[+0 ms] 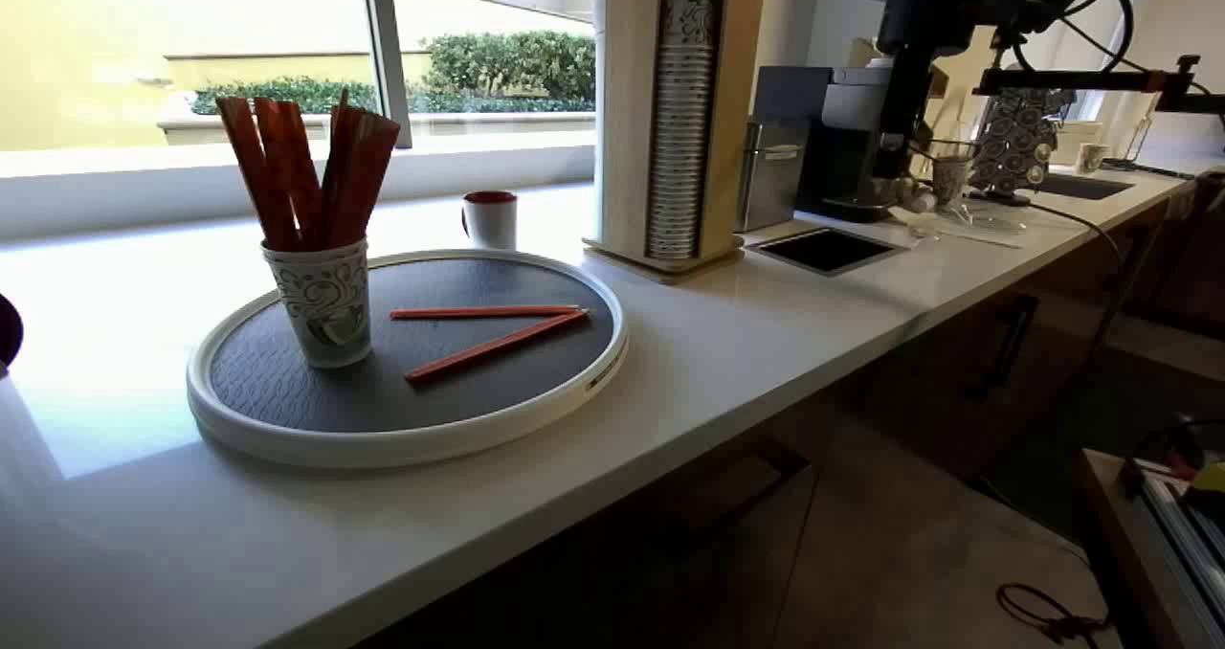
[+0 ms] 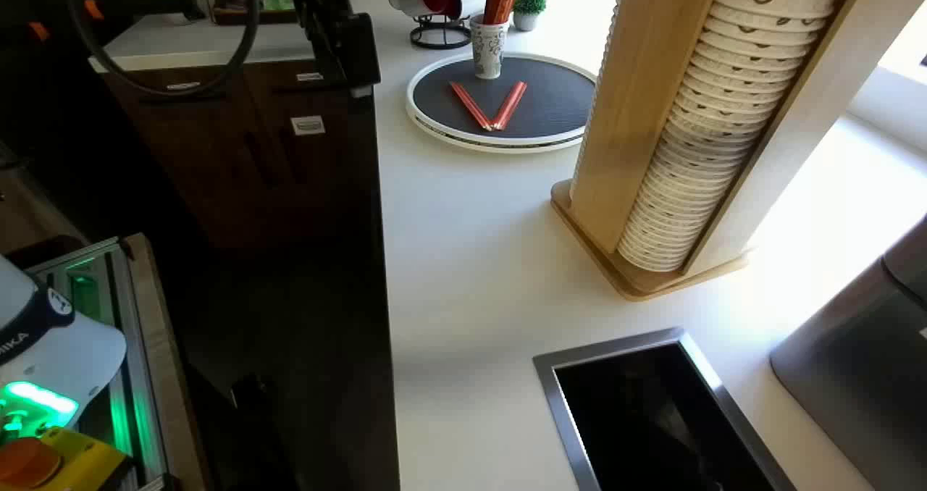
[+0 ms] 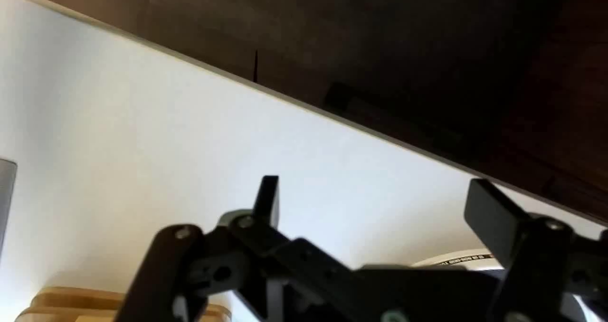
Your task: Open the drawer
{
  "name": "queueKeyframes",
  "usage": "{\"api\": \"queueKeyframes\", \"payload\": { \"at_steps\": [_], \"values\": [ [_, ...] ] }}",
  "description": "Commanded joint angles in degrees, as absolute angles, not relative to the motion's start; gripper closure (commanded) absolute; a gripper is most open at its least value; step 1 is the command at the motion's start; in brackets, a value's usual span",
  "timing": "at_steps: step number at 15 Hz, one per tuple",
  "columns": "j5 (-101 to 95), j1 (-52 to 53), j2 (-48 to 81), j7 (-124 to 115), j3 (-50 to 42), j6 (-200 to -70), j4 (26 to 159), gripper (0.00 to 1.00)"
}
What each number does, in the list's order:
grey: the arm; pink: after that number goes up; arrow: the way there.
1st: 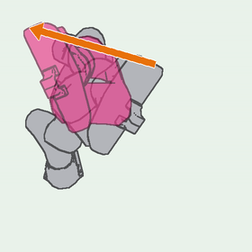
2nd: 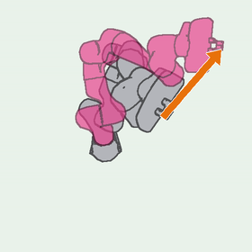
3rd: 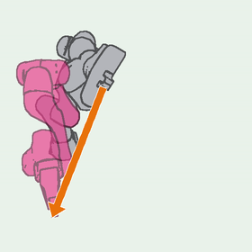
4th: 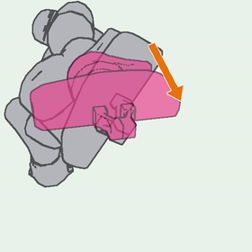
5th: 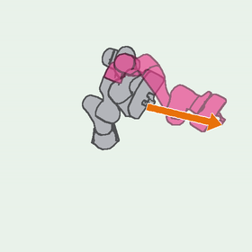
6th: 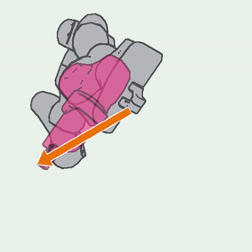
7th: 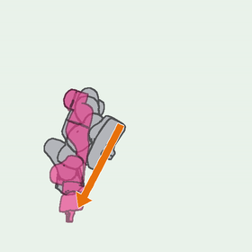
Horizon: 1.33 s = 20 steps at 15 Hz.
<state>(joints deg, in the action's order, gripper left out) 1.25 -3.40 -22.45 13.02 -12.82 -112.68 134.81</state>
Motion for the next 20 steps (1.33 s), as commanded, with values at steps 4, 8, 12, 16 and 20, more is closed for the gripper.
{"api": "queueKeyframes", "payload": {
  "at_steps": [4,8,12,16,20],
  "values": [
    [1.6,-4.4,-22.3,13.4,-11.9,-112.5,134.7,0.0],
    [-0.7,-3.1,-22.2,14.6,-9.6,-112.6,135.8,0.0],
    [-3.8,0.8,-22.2,14.6,-2.4,-116.5,141.1,0.0],
    [-5.6,4.8,-20.6,15.6,2.5,-129.8,147.5,0.0],
    [-4.6,5.2,-20.0,14.7,2.6,-128.7,146.6,0.0]
  ]
}}
